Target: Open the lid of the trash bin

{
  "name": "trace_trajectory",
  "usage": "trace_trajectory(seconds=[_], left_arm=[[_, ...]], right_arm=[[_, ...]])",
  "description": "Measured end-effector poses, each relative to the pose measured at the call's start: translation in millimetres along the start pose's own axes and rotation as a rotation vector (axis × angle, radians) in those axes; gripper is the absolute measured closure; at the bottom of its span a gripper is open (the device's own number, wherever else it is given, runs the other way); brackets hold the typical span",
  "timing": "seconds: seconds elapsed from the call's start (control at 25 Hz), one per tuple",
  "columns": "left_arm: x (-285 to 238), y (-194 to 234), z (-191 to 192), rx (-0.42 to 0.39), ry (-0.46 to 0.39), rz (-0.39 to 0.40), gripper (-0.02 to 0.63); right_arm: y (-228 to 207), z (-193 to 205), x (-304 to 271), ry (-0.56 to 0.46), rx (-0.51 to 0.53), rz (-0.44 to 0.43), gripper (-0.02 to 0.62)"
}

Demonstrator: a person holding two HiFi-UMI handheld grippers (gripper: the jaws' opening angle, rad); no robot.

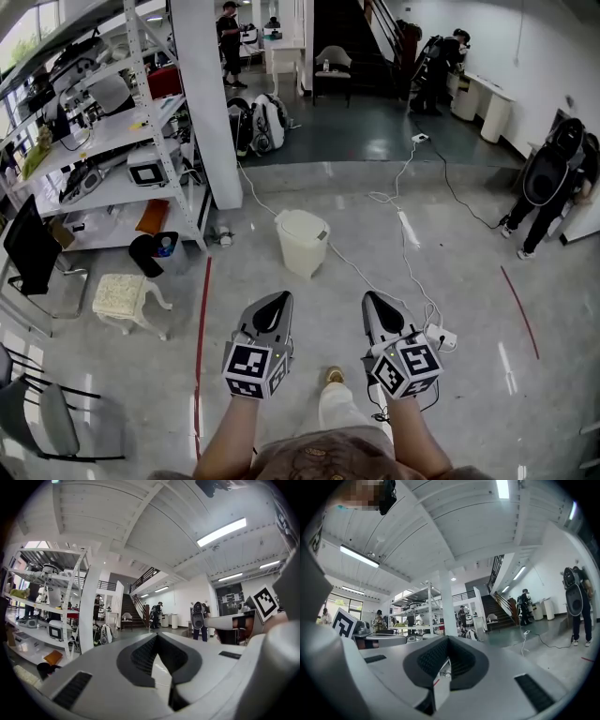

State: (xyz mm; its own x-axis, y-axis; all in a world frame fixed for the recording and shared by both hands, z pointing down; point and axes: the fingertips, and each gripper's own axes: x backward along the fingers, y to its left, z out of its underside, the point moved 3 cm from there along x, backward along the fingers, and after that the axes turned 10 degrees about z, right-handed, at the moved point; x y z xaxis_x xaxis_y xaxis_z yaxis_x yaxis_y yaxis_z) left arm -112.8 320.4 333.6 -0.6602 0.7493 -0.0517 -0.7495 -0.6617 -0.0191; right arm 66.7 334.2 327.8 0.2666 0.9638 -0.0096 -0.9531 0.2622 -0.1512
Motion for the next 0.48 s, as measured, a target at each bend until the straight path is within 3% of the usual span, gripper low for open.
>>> trace_trajectory(seconds=[0.48], left_arm=[[-64,32,3,0.008,0.02,-0.009,0.6]], right_arm=[[-38,0,-61,0.01,-0.022,-0.003,0.566]])
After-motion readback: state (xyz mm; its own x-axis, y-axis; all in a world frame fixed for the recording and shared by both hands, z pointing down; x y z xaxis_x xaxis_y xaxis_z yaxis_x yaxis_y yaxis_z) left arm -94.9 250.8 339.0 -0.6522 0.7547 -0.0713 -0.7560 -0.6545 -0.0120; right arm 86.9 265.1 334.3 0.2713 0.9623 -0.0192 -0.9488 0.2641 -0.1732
